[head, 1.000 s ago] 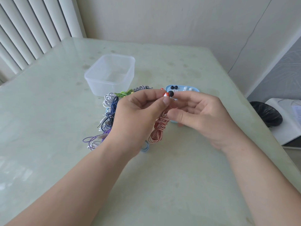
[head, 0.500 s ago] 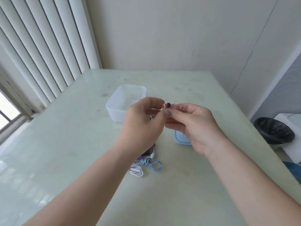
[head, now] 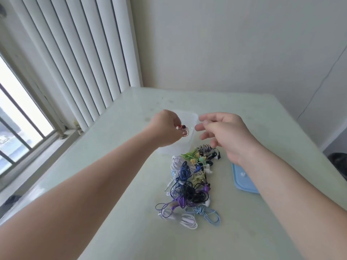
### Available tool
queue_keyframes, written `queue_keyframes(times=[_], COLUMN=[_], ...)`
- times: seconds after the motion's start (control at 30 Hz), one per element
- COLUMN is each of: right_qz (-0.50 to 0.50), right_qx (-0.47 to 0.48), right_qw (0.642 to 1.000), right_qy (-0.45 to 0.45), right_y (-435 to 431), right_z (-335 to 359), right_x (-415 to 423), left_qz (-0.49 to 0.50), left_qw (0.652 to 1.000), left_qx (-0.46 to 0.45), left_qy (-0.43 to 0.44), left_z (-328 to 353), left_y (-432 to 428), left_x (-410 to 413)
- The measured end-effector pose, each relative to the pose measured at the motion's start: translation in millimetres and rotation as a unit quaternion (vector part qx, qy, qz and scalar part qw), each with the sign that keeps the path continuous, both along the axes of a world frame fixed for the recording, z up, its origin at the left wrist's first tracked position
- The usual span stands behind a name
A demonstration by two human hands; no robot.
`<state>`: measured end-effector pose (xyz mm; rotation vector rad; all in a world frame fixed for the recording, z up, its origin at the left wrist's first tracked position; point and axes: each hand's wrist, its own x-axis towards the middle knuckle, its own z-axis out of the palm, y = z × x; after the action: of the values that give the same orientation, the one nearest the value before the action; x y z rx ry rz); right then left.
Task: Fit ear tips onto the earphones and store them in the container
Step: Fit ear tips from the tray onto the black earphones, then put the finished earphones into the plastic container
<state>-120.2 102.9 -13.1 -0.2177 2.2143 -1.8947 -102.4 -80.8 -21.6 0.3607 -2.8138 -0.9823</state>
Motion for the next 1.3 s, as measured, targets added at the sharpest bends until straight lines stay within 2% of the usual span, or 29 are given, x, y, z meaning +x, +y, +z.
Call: queue_keyframes(times=[0.1, 0.2, 0.37, 0.47, 0.53, 0.63, 0.7, 0.77, 0.87, 1.03, 1.1, 1.13, 1.2, 1.3], right_qz=[0.013, 0.022, 0.028, 0.066, 0.109, 0.157, 0.167, 0.162, 0.152, 0.118, 0.106, 0.104, 0.114, 0.145], right_qx=[0.03, 0.04, 0.056, 0.094, 0.135, 0.176, 0.177, 0.166, 0.142, 0.081, 0.033, 0.005, -0.044, -0.107], right_qw=[0.999, 0.999, 0.998, 0.993, 0.985, 0.972, 0.969, 0.972, 0.977, 0.988, 0.992, 0.992, 0.99, 0.982], right_qy=[0.001, -0.009, -0.011, -0.002, -0.005, -0.022, -0.033, -0.037, -0.044, -0.05, -0.064, -0.069, -0.064, -0.059], right_y=[8.5, 15.9, 24.6, 32.7, 38.2, 45.2, 48.3, 50.8, 55.6, 72.9, 79.2, 82.2, 86.8, 89.7], right_z=[-7.1, -16.6, -22.8, -23.5, -25.2, -31.3, -36.0, -39.8, -43.0, -39.0, -35.6, -33.3, -28.8, -24.0], right_x=[0.8, 8.1, 21.1, 35.1, 46.1, 62.5, 71.6, 79.5, 88.0, 94.6, 94.2, 94.0, 92.5, 88.7], left_qz=[-0.025, -0.065, -0.089, -0.065, -0.115, -0.251, -0.304, -0.31, -0.282, -0.227, -0.196, -0.182, -0.172, -0.175], left_qw=[0.998, 0.987, 0.965, 0.974, 0.974, 0.949, 0.921, 0.905, 0.911, 0.954, 0.974, 0.981, 0.974, 0.927], left_qx=[-0.032, -0.102, -0.226, -0.217, -0.195, -0.168, -0.214, -0.267, -0.284, -0.189, -0.104, -0.031, 0.133, 0.326], left_qy=[-0.047, -0.107, -0.1, -0.023, 0.0, -0.087, -0.117, -0.112, -0.101, -0.055, -0.048, -0.053, -0.064, -0.053], left_z=[-1.9, -7.2, 3.7, 22.8, 32.3, 31.6, 17.9, 3.0, -2.0, 22.9, 37.3, 42.7, 50.8, 55.5], left_y=[4.4, 7.6, 8.8, 13.1, 21.7, 38.3, 44.1, 47.3, 49.2, 51.4, 50.9, 50.7, 51.5, 58.1], left_x=[-9.8, -10.1, 1.7, 24.8, 50.3, 95.3, 109.2, 112.3, 114.7, 117.0, 115.6, 115.0, 113.3, 110.3])
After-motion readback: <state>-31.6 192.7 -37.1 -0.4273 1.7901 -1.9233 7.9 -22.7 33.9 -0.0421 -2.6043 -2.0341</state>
